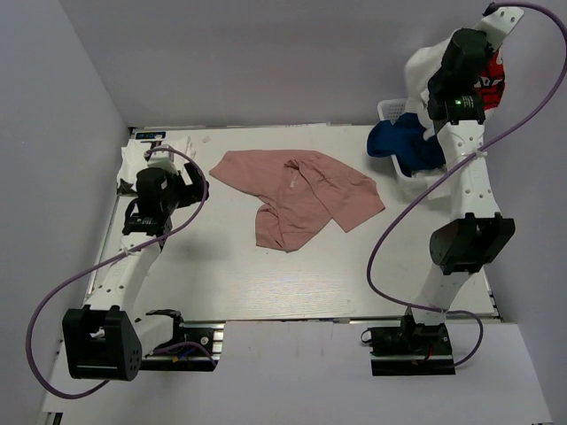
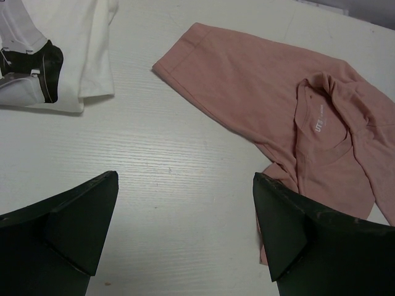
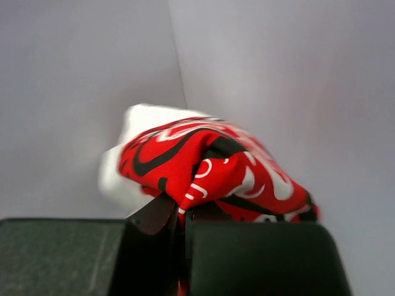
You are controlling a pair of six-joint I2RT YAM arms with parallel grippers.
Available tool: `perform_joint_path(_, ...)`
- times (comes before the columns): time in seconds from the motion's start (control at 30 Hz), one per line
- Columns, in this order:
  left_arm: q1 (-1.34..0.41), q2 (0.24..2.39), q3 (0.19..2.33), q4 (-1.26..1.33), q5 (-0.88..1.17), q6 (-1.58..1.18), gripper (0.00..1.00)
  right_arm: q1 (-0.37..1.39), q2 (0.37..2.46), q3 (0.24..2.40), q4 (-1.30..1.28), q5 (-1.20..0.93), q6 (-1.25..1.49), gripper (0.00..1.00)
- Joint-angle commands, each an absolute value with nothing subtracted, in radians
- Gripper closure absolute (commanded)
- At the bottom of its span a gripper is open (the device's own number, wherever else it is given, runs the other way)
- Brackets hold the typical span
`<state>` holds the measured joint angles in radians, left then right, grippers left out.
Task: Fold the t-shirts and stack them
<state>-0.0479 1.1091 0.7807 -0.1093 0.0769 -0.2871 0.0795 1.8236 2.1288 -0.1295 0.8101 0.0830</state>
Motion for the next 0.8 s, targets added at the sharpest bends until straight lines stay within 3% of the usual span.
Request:
perform_joint_path(0.0, -0.049, 1.118, 0.833, -0.126, 0.060, -0.278, 0.00, 0.063, 1.859, 2.094, -0.011, 0.682, 0.006, 1.00)
perform_joint_path(0.17, -0.049, 1.150, 0.844, -0.144, 0.048, -0.278, 0.00, 0.028, 1.899, 1.904, -0.107, 0.517, 0.098, 1.00)
perform_joint_path(0.2, -0.049, 1.163, 0.854, -0.144, 0.048, -0.278, 0.00, 0.015, 1.948, 1.913, -0.154, 0.514, 0.129, 0.71)
perform_joint_path(0.23, -0.049, 1.176, 0.854, -0.155, 0.048, -0.278, 0.00, 0.014, 1.975, 1.975, -0.346, 0.541, 0.176, 0.10)
perform_joint_path(0.33, -0.049, 1.213, 0.874, -0.155, 0.048, -0.287, 0.00, 0.035, 2.026, 2.069, -0.469, 0.537, 0.192, 0.10)
perform_joint_path(0.4, -0.049, 1.244, 0.893, -0.170, 0.048, -0.296, 0.00, 0.063, 1.947, 2.007, -0.456, 0.499, 0.195, 0.10)
perform_joint_path(0.5, -0.049, 1.339, 0.952, -0.201, 0.048, -0.296, 0.00, 0.119, 1.747, 1.740, -0.324, 0.416, 0.155, 0.10)
perform_joint_path(0.77, -0.060, 1.754, 1.274, -0.342, 0.051, -0.364, 0.00, 0.342, 1.514, 1.331, -0.298, 0.279, 0.192, 0.10)
